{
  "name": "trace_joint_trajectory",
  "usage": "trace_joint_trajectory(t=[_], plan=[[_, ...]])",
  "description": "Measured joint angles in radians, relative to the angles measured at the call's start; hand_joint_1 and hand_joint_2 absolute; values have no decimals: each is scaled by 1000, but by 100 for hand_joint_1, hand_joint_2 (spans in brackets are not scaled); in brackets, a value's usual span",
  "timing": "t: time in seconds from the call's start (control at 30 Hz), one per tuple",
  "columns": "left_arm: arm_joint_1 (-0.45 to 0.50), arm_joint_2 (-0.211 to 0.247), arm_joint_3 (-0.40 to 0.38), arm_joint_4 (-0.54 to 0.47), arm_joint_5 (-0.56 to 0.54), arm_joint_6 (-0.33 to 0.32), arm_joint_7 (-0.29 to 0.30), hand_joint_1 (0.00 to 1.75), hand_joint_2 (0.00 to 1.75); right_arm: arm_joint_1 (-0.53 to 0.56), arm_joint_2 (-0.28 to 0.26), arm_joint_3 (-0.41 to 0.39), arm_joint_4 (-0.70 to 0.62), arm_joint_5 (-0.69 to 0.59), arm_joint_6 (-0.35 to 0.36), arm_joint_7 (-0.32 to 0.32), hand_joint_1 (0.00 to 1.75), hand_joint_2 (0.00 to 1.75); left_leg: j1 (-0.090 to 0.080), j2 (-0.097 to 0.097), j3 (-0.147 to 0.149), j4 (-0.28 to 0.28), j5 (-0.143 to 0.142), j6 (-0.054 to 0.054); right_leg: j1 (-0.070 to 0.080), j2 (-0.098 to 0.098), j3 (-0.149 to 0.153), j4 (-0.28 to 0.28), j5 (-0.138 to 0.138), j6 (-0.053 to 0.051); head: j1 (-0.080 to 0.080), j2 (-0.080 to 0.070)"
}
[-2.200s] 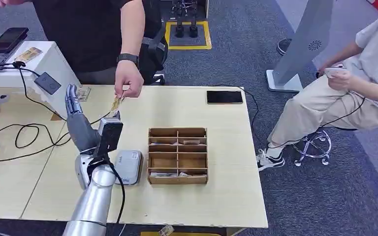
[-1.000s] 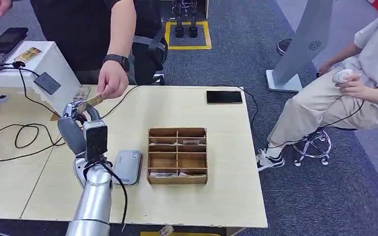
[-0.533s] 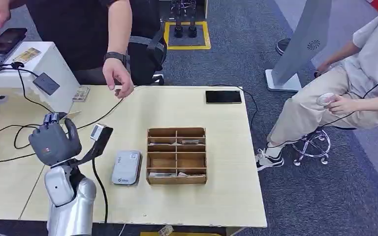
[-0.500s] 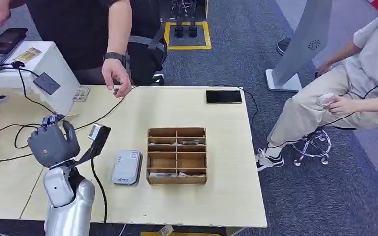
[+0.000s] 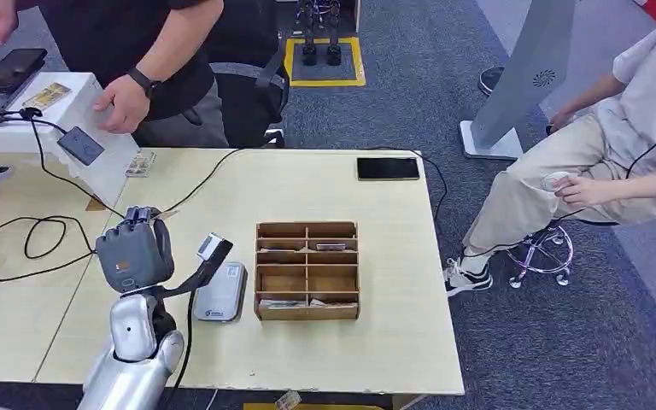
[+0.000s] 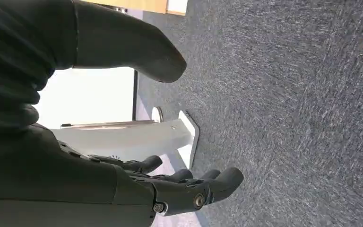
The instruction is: Pass the card to the sensor for recognition and then transmit it.
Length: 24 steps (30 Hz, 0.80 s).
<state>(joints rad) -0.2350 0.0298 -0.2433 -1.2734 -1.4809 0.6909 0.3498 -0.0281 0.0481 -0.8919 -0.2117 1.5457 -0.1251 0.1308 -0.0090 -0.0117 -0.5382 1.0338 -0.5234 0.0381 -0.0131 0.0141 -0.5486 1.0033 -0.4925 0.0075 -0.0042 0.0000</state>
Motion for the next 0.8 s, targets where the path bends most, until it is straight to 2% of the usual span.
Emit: trace_joint_trajectory(t=[0.5, 0.73, 0.8], plan=[[1, 13, -21, 20, 0, 0, 2, 175, 175, 0, 0, -1, 0, 3, -5, 0, 0, 175, 0, 0, 0, 0, 0, 0, 0, 0, 0, 0, 0, 0, 0, 0], [17, -17, -21, 73, 0, 0, -68, 175, 175, 0, -1, -14, 0, 3, -8, 0, 0, 175, 0, 0, 0, 0, 0, 0, 0, 0, 0, 0, 0, 0, 0, 0], [22, -24, -20, 89, 1, 0, -111, 175, 175, 0, -2, -15, 0, 4, -8, 0, 0, 175, 0, 0, 0, 0, 0, 0, 0, 0, 0, 0, 0, 0, 0, 0]])
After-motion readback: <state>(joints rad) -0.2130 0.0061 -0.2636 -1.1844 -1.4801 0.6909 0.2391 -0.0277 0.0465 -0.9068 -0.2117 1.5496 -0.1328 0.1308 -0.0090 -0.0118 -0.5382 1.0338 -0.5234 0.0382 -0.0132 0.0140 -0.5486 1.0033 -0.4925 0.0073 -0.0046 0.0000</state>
